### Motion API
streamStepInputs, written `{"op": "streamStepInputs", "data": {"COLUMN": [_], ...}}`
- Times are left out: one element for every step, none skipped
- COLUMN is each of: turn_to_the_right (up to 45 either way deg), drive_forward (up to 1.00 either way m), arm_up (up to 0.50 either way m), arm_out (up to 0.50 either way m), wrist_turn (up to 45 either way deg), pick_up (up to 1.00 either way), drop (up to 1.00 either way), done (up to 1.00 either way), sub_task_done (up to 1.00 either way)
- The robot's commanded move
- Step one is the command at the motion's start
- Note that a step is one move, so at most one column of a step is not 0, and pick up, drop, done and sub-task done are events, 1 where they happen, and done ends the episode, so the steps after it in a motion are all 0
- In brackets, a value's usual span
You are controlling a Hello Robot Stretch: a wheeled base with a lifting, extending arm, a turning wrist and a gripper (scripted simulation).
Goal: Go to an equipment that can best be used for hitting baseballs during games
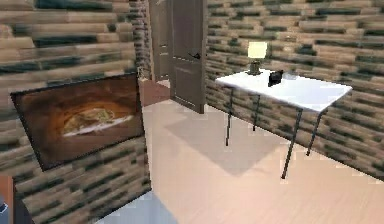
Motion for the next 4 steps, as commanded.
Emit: {"op": "streamStepInputs", "data": {"turn_to_the_right": [3.0, 0.0, 0.0, -33.0], "drive_forward": [0.00, 1.00, 0.70, 0.00], "arm_up": [0.00, 0.00, 0.00, 0.00], "arm_out": [0.00, 0.00, 0.00, 0.00], "wrist_turn": [0.0, 0.0, 0.0, 0.0], "pick_up": [0.00, 0.00, 0.00, 0.00], "drop": [0.00, 0.00, 0.00, 0.00], "done": [0.00, 0.00, 0.00, 0.00], "sub_task_done": [0.00, 0.00, 0.00, 0.00]}}
